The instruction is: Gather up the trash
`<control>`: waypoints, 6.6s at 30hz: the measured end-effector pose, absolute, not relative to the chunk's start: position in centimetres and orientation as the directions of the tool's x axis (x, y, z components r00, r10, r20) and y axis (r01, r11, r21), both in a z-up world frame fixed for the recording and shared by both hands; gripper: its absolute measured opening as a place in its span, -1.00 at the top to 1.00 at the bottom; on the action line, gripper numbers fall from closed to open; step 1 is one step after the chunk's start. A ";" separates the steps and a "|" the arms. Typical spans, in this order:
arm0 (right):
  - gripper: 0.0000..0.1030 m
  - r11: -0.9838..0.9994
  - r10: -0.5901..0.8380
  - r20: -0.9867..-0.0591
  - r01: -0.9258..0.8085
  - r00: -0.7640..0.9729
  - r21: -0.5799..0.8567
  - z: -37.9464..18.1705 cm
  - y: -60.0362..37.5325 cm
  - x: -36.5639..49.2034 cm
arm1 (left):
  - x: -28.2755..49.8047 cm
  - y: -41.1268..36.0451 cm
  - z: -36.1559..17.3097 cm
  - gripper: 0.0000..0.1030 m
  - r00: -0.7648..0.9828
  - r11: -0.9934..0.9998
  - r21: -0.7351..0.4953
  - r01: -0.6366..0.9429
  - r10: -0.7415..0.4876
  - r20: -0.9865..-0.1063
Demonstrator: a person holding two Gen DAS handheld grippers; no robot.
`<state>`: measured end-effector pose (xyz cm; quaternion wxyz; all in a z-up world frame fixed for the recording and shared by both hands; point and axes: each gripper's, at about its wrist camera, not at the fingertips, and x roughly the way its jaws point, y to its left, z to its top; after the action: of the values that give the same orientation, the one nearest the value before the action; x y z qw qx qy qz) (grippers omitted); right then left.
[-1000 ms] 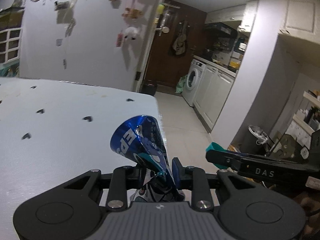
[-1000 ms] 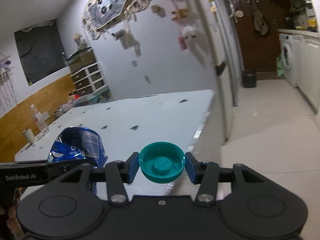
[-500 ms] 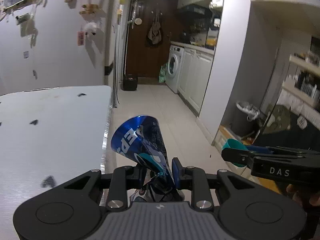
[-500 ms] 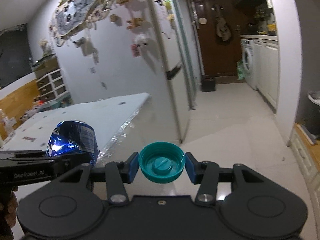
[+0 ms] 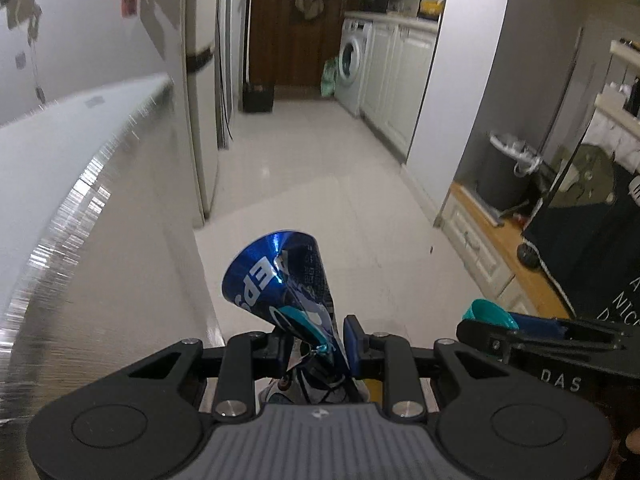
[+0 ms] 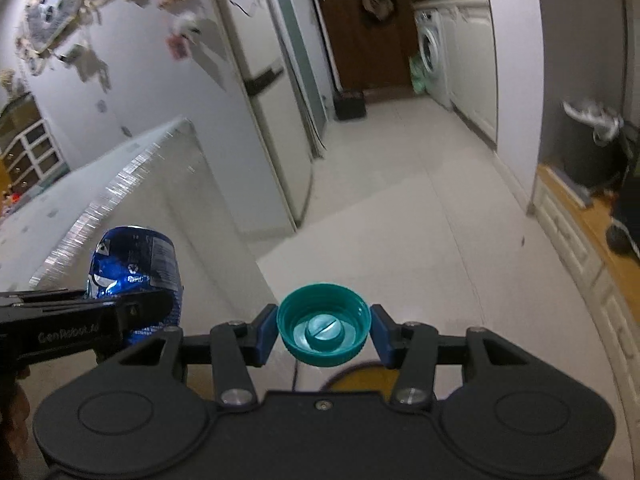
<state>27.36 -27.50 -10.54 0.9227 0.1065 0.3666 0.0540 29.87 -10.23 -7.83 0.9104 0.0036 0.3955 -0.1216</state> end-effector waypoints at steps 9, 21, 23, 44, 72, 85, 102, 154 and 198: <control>0.03 0.974 0.128 -0.779 0.069 0.614 0.215 -17.1 -30.2 31.7 | 35.1 -12.3 -14.7 0.46 0.550 0.968 -0.082 0.236 -0.202 -0.810; 0.03 0.984 0.102 -0.883 0.084 0.458 0.157 -25.0 -31.3 35.4 | 39.2 -13.2 -23.8 0.46 0.384 0.960 -0.118 0.255 -0.213 -0.899; 0.03 0.985 0.105 -0.902 0.078 0.418 0.151 -26.4 -31.4 35.9 | 39.6 -13.5 -25.3 0.46 0.348 0.957 -0.131 0.258 -0.219 -0.912; 0.03 0.996 0.081 -0.963 0.024 0.257 0.090 -32.5 -30.5 38.2 | 42.1 -14.5 -34.1 -0.07 0.145 0.953 -0.178 0.243 -0.217 -0.965; -0.71 0.993 0.113 -0.970 0.000 0.213 0.116 -34.0 -30.5 38.2 | 42.4 -11.7 -35.3 -0.95 0.108 0.980 -0.041 0.196 -0.063 -0.992; -1.00 0.996 0.077 -0.959 0.015 0.272 0.085 -31.0 -31.2 37.0 | 41.1 -11.3 -32.1 -1.00 0.119 0.980 -0.034 0.195 -0.058 -0.991; -1.00 0.996 0.036 -0.929 0.063 0.368 0.063 -22.2 -32.0 32.7 | 35.2 -10.9 -21.1 -1.00 0.294 0.979 -0.047 0.197 -0.105 -0.950; -0.99 0.998 0.032 -0.670 -0.054 0.742 -0.012 -3.3 -27.6 7.9 | 8.9 -3.7 -2.7 -1.00 0.696 0.988 0.035 0.150 -0.080 -0.714; -1.00 0.995 -0.092 -0.557 0.057 0.825 -0.081 -7.1 -27.9 2.3 | 4.5 -4.5 -7.3 -1.00 0.773 0.989 0.068 0.132 -0.060 -0.631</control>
<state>2.30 -27.93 -7.15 0.9549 -0.0304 0.2928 -0.0390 4.49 -4.45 -7.30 0.9400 0.0541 0.3328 -0.0512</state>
